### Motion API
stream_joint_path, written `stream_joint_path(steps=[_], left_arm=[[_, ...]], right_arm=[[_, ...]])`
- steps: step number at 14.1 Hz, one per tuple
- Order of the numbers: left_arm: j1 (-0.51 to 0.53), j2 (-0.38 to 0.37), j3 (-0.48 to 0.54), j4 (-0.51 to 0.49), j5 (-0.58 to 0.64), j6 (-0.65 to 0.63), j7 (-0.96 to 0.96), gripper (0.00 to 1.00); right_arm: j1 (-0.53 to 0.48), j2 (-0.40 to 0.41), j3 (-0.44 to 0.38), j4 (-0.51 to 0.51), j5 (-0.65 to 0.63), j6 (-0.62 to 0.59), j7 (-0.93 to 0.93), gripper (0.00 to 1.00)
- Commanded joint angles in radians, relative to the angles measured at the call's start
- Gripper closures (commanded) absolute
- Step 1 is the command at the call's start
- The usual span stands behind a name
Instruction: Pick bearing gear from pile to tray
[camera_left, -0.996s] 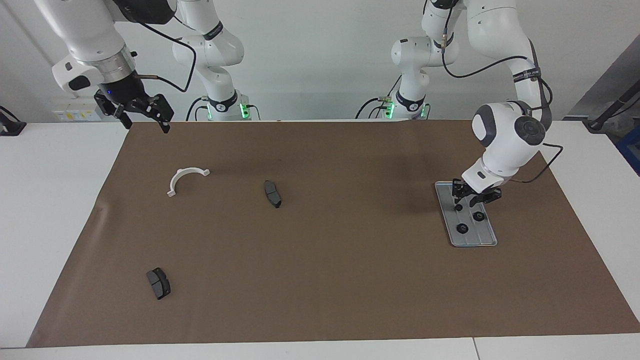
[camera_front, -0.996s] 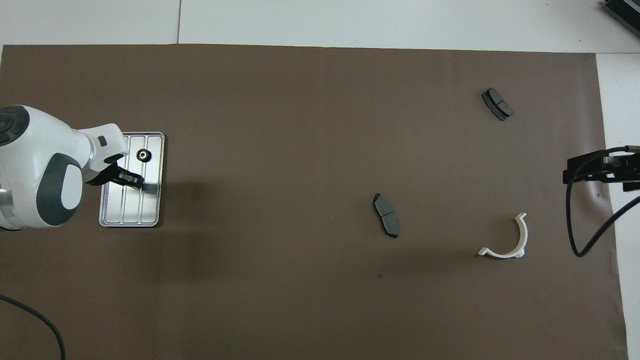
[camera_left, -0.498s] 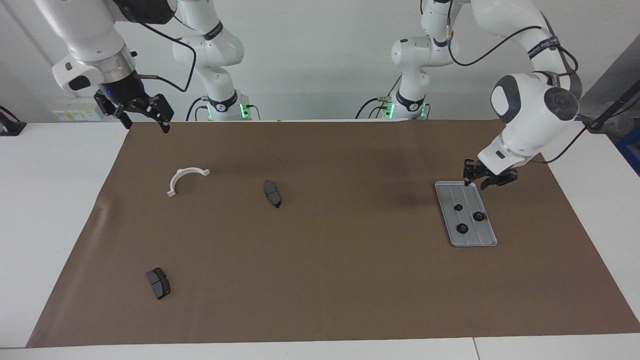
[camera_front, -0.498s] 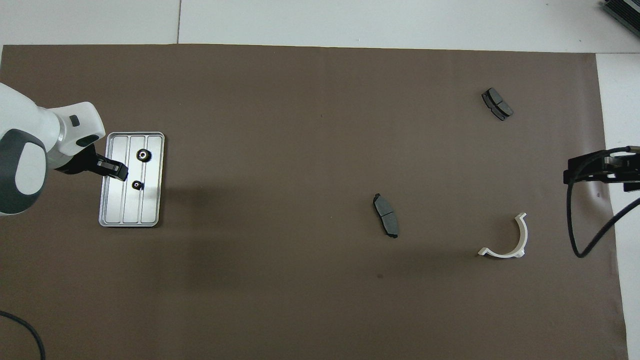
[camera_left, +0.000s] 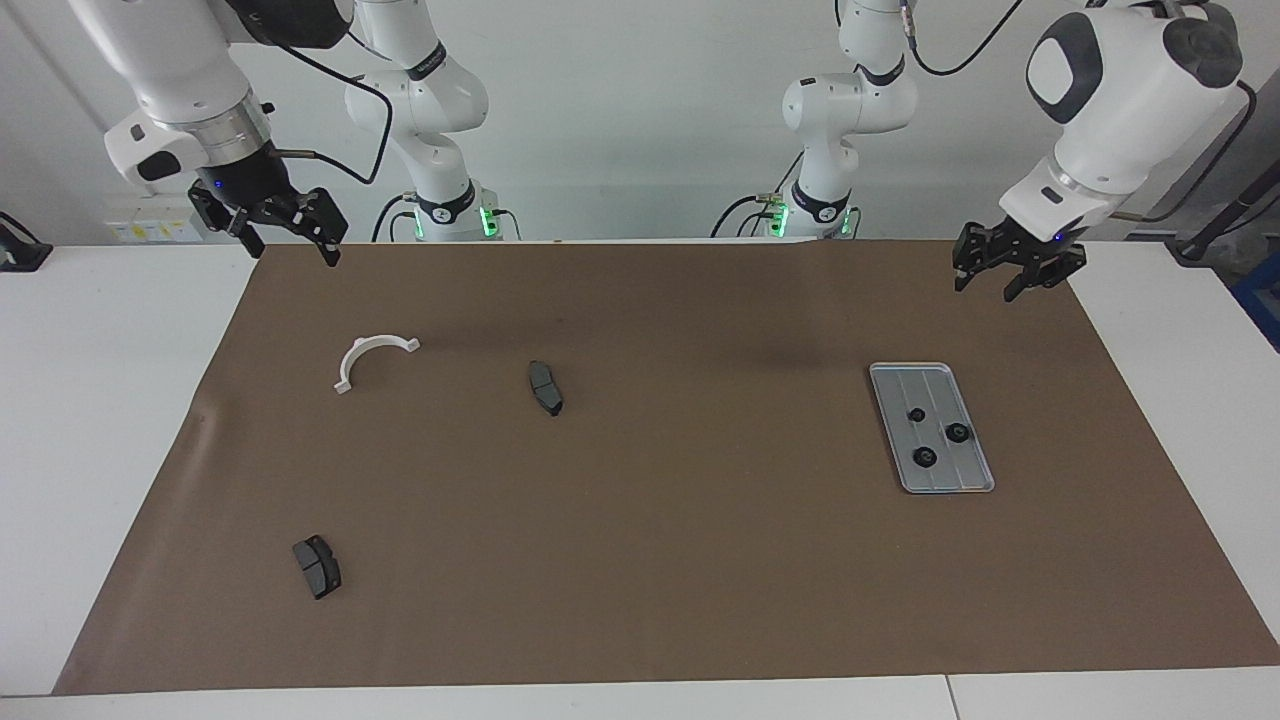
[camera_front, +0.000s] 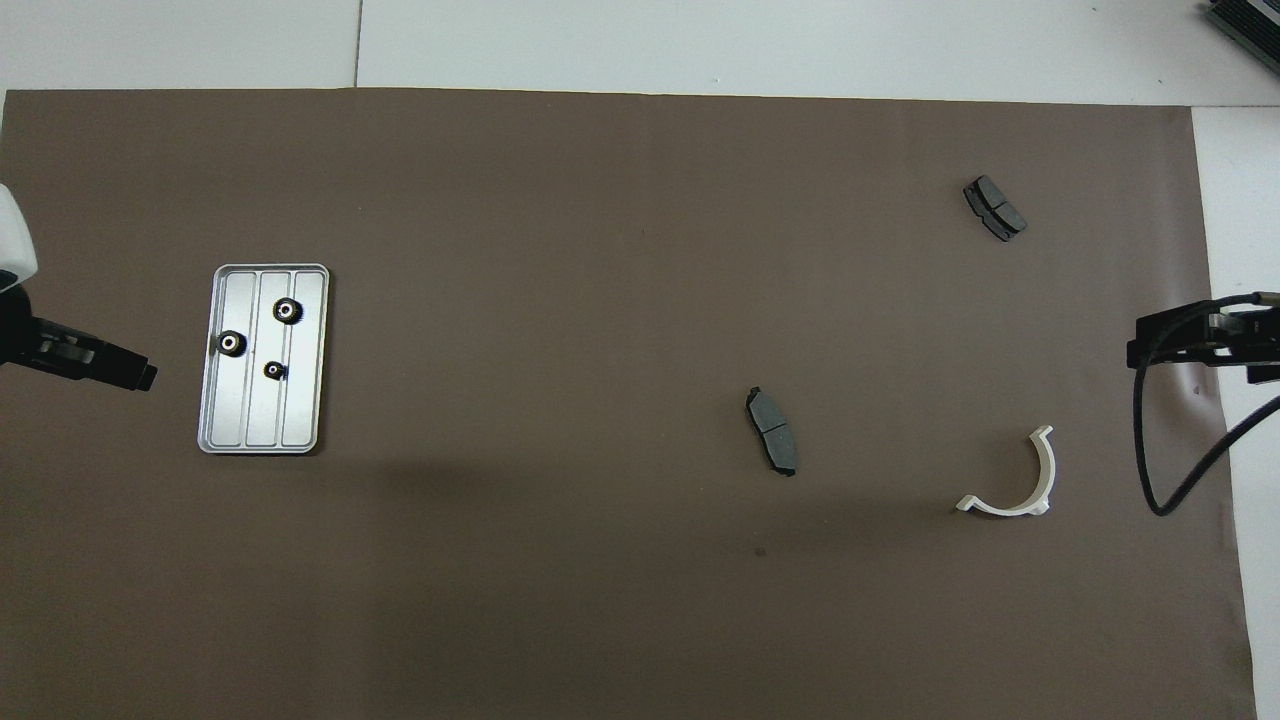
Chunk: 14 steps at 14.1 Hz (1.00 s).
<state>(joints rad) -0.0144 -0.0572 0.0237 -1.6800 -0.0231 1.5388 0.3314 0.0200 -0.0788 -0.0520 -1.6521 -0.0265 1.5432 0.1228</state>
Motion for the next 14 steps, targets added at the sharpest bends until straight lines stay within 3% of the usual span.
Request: stream_joint_path(steps=[1, 6, 14], left_arm=[[0.027, 0.004, -0.004, 0.132, 0.000, -0.126, -0.006, 0.00], [0.036, -0.032, -0.007, 0.123, 0.006, -0.105, -0.008, 0.00], [0.024, -0.041, -0.008, 0.077, 0.006, 0.041, -0.034, 0.00]], right_arm=[[-0.003, -0.015, 0.000, -0.015, 0.014, 0.011, -0.029, 0.00], [-0.003, -0.015, 0.000, -0.014, 0.014, 0.011, -0.029, 0.00], [-0.003, -0.013, 0.000, -0.015, 0.014, 0.011, -0.029, 0.00]])
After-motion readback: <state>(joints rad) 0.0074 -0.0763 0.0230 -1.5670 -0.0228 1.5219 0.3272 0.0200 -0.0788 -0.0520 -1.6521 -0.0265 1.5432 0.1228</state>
